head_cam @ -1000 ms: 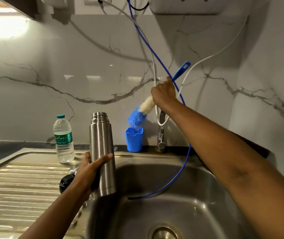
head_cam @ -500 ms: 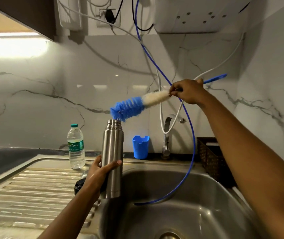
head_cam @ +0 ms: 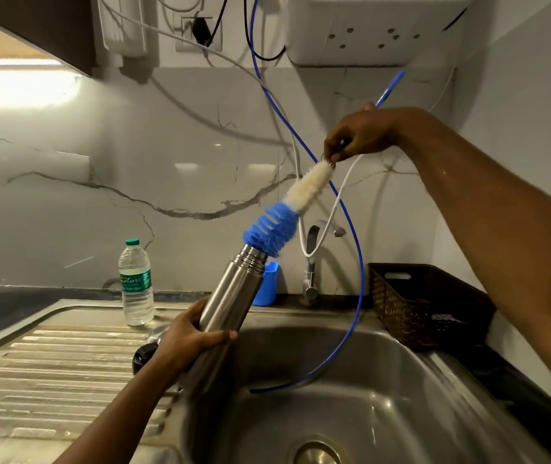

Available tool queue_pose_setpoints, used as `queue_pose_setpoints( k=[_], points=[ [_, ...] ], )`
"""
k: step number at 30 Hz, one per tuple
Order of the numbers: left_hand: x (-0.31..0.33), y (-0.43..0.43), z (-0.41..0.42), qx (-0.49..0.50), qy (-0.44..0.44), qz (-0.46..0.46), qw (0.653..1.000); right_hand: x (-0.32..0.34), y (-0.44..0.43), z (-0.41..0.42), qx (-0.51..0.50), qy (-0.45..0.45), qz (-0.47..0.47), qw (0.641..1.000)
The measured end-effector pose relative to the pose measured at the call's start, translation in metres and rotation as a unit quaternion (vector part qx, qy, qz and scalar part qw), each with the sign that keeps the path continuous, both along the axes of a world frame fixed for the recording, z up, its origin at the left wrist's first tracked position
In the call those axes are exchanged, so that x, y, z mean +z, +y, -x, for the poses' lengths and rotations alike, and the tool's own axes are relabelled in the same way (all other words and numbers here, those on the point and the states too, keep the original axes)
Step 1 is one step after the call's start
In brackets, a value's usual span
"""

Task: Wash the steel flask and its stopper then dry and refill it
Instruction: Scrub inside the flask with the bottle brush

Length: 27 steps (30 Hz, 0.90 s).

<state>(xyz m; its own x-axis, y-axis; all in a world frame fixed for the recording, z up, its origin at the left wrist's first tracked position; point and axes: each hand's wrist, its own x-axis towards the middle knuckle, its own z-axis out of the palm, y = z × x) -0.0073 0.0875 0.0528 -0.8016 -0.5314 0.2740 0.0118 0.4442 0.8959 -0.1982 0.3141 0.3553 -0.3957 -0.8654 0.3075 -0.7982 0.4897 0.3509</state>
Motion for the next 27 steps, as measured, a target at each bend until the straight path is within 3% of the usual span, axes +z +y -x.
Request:
queue_pose_setpoints(
  k=[8,13,17,22,27],
  points=[
    [-0.004,0.013,0.008,-0.033,0.006,0.066,0.997,-0.047,-0.022,0.0,0.025,-0.133,-0.058,0.989],
    [-0.004,0.019,0.008,-0.028,-0.019,0.111,0.993,-0.098,-0.028,-0.001,0.056,-0.034,-0.032,0.997],
    [0.001,0.018,0.004,0.002,-0.026,0.185,0.982,-0.101,0.011,0.01,0.06,0.147,0.017,0.987],
    [0.003,0.031,0.005,0.052,-0.053,0.28,0.957,-0.131,0.016,0.006,0.118,0.14,0.128,0.975],
    [0.005,0.036,0.002,0.054,-0.057,0.295,0.952,-0.184,-0.009,-0.011,0.15,0.133,0.117,0.973]
  ],
)
